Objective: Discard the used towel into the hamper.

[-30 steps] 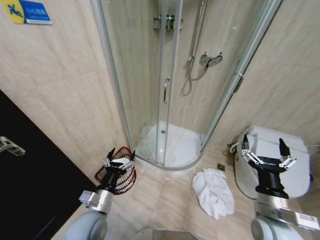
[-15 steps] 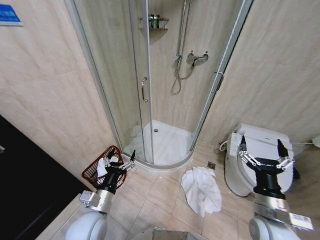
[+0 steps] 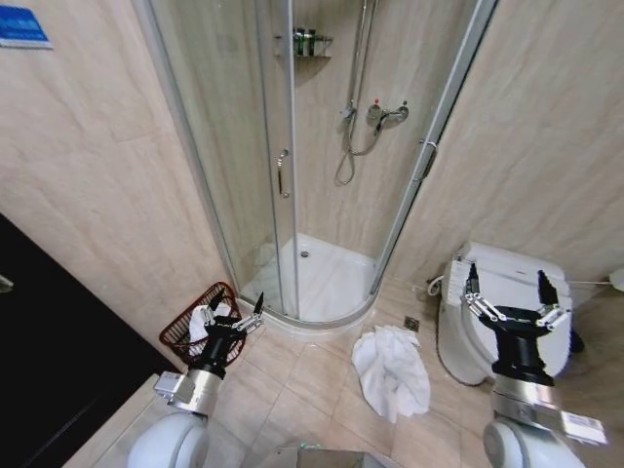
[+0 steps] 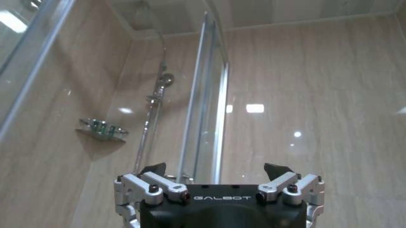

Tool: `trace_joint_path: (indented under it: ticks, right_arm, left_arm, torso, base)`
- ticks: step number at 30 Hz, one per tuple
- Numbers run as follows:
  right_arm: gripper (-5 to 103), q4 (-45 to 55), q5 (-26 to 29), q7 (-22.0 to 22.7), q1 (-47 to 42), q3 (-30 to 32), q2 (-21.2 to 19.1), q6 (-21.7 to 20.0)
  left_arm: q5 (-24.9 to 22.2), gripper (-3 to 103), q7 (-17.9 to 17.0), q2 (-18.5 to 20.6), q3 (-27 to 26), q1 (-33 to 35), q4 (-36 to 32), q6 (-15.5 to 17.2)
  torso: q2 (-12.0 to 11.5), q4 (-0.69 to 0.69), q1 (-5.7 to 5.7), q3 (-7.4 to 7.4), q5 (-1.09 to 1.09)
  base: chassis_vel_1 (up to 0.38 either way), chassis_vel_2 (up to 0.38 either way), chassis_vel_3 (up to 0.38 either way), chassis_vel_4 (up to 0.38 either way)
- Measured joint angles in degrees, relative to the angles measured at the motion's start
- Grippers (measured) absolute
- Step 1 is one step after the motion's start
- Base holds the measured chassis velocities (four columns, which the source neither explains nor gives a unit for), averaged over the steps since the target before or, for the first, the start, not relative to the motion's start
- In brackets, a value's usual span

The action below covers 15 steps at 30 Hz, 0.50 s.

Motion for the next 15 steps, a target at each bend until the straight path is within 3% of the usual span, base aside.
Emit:
trace_joint_path:
  ticks: [7, 15]
  right_arm:
    - [100, -0.4, 0.1, -2.1, -0.1, 0.7, -0.1, 2.5]
    - [100, -0.6, 0.6, -4.1, -0.5, 1.3, 0.0, 4.6]
  left_arm:
    - [0.0, 100, 0.0, 0.0, 0.0, 0.0, 0.0, 0.0]
    - [0.0, 100, 0.0, 0.0, 0.0, 0.0, 0.0, 0.0]
  torso:
    - [0.0, -0.01, 0.0, 0.0, 0.04]
    - [0.0, 0.0, -0.02, 0.0, -0.01]
  base:
    - [-0.167, -0.153, 0.146, 0.151]
    - [0.021, -0.009, -0.008, -0.006]
